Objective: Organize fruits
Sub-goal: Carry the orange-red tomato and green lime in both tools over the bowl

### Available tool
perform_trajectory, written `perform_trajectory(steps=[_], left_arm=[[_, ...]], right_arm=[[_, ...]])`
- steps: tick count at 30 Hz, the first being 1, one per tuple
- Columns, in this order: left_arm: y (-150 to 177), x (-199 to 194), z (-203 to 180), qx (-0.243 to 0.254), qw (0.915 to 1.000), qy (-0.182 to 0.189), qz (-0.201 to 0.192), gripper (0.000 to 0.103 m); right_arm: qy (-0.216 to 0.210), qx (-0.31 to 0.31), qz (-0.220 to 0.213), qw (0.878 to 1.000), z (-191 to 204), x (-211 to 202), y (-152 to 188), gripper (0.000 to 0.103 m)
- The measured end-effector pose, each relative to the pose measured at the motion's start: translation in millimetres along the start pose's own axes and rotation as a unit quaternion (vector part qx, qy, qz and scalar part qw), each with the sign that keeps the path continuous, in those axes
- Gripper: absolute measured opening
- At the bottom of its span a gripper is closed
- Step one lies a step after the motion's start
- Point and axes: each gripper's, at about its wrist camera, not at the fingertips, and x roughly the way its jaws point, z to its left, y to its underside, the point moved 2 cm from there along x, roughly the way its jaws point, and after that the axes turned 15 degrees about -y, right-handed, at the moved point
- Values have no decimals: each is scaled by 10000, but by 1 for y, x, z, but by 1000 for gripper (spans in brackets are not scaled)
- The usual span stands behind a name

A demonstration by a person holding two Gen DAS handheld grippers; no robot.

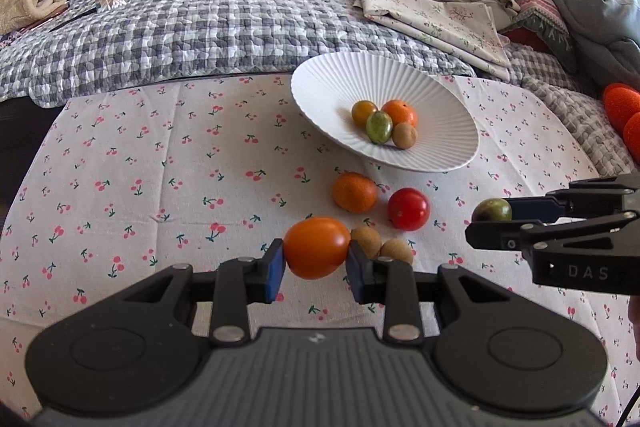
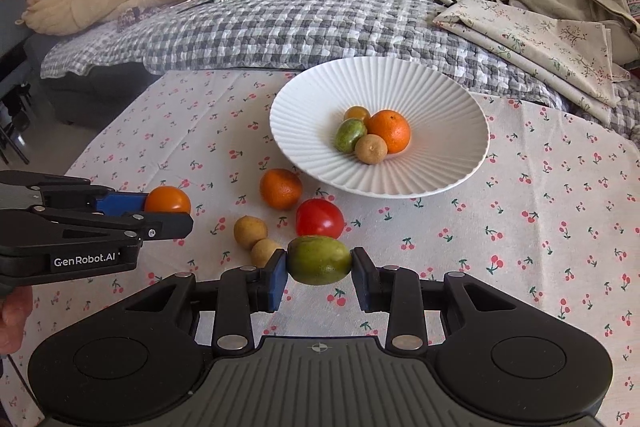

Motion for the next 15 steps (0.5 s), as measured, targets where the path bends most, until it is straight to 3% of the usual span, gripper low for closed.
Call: perform_trajectory(steps=[15], left_arm=[[-32,3,-12,71,9987,88,-493,31]], right_arm=[[183,212,-423,9987,-24,-22,-18,33]])
